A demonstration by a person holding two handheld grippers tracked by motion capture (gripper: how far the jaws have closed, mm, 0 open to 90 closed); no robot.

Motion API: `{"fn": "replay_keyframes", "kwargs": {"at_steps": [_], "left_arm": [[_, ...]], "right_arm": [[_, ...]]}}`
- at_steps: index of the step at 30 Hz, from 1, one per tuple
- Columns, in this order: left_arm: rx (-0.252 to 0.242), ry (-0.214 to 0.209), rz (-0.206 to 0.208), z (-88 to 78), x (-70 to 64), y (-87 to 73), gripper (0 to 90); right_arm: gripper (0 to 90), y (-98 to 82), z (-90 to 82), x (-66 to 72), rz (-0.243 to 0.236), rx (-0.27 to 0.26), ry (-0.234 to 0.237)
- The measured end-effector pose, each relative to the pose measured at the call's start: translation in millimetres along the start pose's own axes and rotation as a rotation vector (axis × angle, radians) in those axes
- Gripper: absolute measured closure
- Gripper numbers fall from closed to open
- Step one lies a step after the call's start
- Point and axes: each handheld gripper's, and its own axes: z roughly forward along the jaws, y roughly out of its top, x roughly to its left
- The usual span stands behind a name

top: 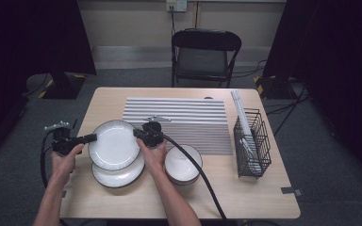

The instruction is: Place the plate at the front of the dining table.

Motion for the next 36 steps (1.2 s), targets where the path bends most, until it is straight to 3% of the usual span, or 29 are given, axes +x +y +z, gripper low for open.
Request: {"fn": "replay_keyframes", "kwargs": {"at_steps": [17,20,36], "left_arm": [[-0.002,0.005,0.015,-2.0,-3.3,2.9,86.0],[0.005,0.009,0.015,0.2,-3.9,2.3,86.1],[0.008,0.022,0.024,1.4,-4.6,2.8,86.0]], "right_arm": [[86.5,3.8,-3.9,0.9,-0.037,0.004,0.012],[86.4,0.8,-1.4,-1.2,-0.03,0.027,0.0],[85.6,-1.4,1.9,-6.6,0.008,0.022,0.024]]}}
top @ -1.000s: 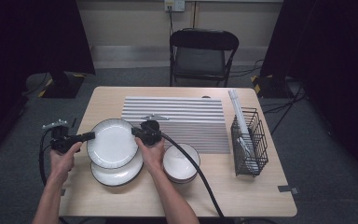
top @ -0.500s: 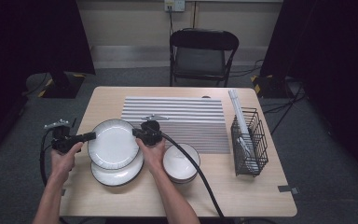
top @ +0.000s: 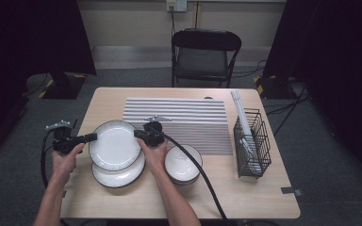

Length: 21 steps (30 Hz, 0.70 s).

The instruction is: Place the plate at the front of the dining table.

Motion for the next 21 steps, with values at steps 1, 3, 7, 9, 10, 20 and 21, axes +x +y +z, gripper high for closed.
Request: {"fn": "replay_keyframes", "kwargs": {"at_steps": [1,3,7,9,10,20,21], "left_arm": [[-0.001,-0.003,0.0,-0.2,0.1,-0.1,85.9],[-0.001,-0.002,0.0,-0.2,0.1,-0.2,85.9],[-0.008,-0.011,-0.011,0.1,0.8,-0.8,85.9],[-0.006,-0.01,-0.004,0.2,1.0,-0.7,85.9],[-0.006,-0.011,-0.004,0.2,1.2,-0.7,85.9],[-0.008,-0.017,0.0,0.5,1.2,-1.0,86.0],[-0.01,-0.02,-0.001,0.0,2.0,-1.2,86.0]], "right_arm": [[85.2,-0.3,0.6,-0.2,0.007,-0.002,0.003],[84.7,-0.9,1.9,-0.7,0.025,-0.004,0.009],[83.9,-1.0,3.4,-2.3,0.035,-0.005,0.023],[82.8,-1.5,5.3,-2.9,0.05,-0.001,0.032],[82.2,-1.6,6.2,-3.0,0.057,-0.003,0.035],[84.4,-1.3,3.7,-1.2,0.037,-0.006,0.029],[84.6,-1.2,3.2,-0.5,0.027,-0.011,0.026]]}}
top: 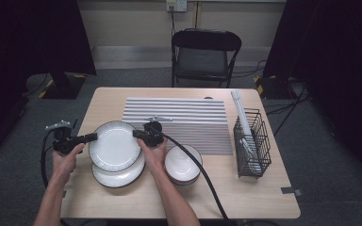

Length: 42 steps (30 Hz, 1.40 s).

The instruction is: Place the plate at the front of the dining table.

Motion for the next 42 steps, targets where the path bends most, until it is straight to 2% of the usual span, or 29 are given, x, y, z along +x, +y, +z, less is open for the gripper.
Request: {"fn": "replay_keyframes", "kwargs": {"at_steps": [3,14,24,28,29,36,42], "left_arm": [[-0.009,0.001,-0.005,-1.0,1.1,0.0,85.8],[-0.023,-0.008,-0.007,-4.1,-0.5,2.7,85.7],[-0.019,-0.015,0.0,-8.2,-1.0,6.6,85.9],[-0.028,-0.017,-0.005,-12.7,-1.5,7.8,85.8],[-0.027,-0.012,0.006,-13.7,-1.1,8.6,85.8],[-0.039,-0.012,-0.002,-18.9,-4.2,13.6,85.9],[-0.046,-0.013,0.013,-22.2,-7.8,21.9,85.9]], "right_arm": [[85.2,1.1,-1.8,3.3,-0.024,-0.019,0.004],[85.5,6.2,-6.5,8.3,-0.055,-0.038,0.0],[85.4,10.9,-8.5,11.5,-0.063,-0.038,-0.001],[85.5,14.8,-9.9,16.7,-0.084,-0.039,-0.004],[85.4,15.6,-10.0,17.7,-0.082,-0.038,-0.003],[85.2,22.4,-11.2,22.3,-0.086,-0.041,-0.004],[85.2,28.3,-15.1,24.9,-0.084,-0.053,-0.003]]}}
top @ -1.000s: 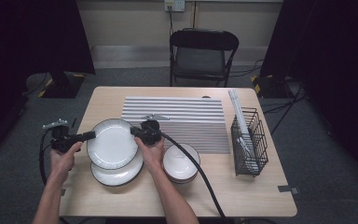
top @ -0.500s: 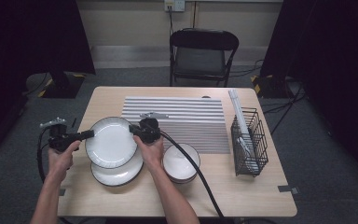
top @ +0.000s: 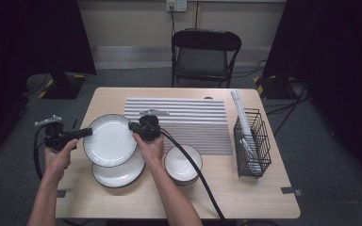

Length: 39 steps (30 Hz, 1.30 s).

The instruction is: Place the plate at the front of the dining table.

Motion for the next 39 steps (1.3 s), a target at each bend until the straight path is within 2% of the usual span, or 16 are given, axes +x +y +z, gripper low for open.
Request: {"fn": "replay_keyframes", "kwargs": {"at_steps": [1,5,11,12,17,23,31,39], "left_arm": [[0.0,0.004,0.011,-0.5,-0.2,1.5,85.9],[-0.003,-0.006,0.007,-0.6,-2.4,9.1,85.9],[-0.001,-0.011,0.041,-2.3,-7.2,21.2,85.9],[0.003,-0.009,0.044,-1.6,-7.8,22.5,85.9],[-0.007,-0.017,0.041,0.2,-9.1,27.5,85.8],[-0.019,-0.022,0.047,-1.9,-12.2,35.1,85.9],[-0.036,-0.033,0.044,3.1,-18.7,45.5,86.0],[-0.043,-0.044,0.061,12.3,-30.3,57.7,86.0]], "right_arm": [[85.2,1.1,-0.6,0.3,0.003,-0.001,-0.004],[85.3,7.6,-4.3,1.8,0.0,-0.01,-0.008],[85.3,15.6,-9.2,2.1,0.018,-0.021,-0.007],[85.4,17.0,-10.2,1.9,0.009,-0.021,-0.005],[85.3,25.7,-14.4,3.7,-0.003,-0.015,-0.026],[85.3,32.7,-17.0,4.3,0.002,-0.021,-0.022],[85.3,44.8,-25.1,1.4,-0.012,-0.027,-0.034],[85.3,56.7,-37.3,-7.5,-0.015,-0.039,-0.041]]}}
